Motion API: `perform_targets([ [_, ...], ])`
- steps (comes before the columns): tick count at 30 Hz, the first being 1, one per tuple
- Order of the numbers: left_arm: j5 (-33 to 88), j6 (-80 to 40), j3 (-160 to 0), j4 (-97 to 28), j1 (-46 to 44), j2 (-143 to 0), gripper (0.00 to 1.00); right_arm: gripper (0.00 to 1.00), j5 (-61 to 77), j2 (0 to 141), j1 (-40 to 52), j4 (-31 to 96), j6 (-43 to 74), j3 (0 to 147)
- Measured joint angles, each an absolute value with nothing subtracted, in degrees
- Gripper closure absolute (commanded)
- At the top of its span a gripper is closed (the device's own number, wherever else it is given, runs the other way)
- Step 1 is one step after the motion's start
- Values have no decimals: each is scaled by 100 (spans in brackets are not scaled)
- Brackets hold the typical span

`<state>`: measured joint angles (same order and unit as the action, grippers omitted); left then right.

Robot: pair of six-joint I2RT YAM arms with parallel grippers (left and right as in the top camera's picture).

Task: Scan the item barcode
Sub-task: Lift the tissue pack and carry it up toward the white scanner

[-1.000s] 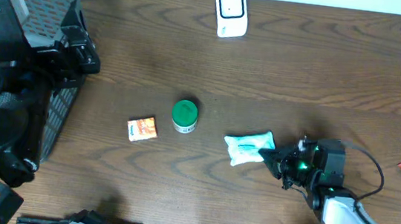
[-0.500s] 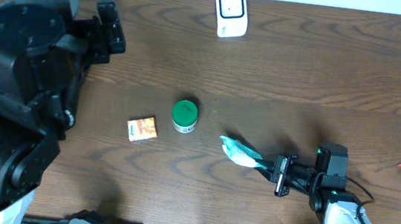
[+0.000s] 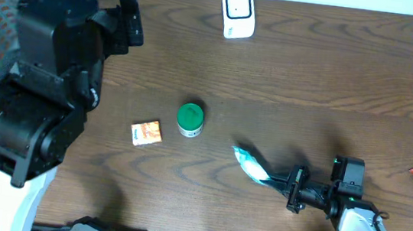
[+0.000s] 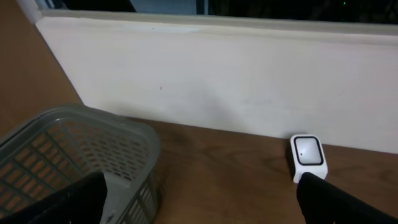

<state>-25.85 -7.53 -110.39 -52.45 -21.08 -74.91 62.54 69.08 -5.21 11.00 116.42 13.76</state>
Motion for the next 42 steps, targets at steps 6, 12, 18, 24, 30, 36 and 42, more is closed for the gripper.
perform_targets([
  [6,-2585,-751,-11039,-5247,-2108,-7771,2,98,6517,6908,-644,930,11657,1372],
  [12,-2582,-753,-11039,-5264,-2108,-8075,2,99,6676,6908,-659,-366,11684,1369],
  [18,-2585,-753,-11039,-5343,-2108,-8259,2,99,7113,6897,-674,438,11679,1522],
  [24,-2585,-751,-11039,-5428,-2108,-8399,2,99,7343,6893,-843,1992,11697,1680],
  [30,-2578,-753,-11039,-5612,-2108,-8576,2,99,7325,6893,-1321,2045,11697,1712],
  [36,-2565,-753,-11039,-5645,-2108,-8680,2,99,7264,6893,-1778,2602,11697,1802],
  [42,-2565,-751,-11039,-5647,-2108,-8685,2,99,7260,6893,-1837,3371,11697,1957],
])
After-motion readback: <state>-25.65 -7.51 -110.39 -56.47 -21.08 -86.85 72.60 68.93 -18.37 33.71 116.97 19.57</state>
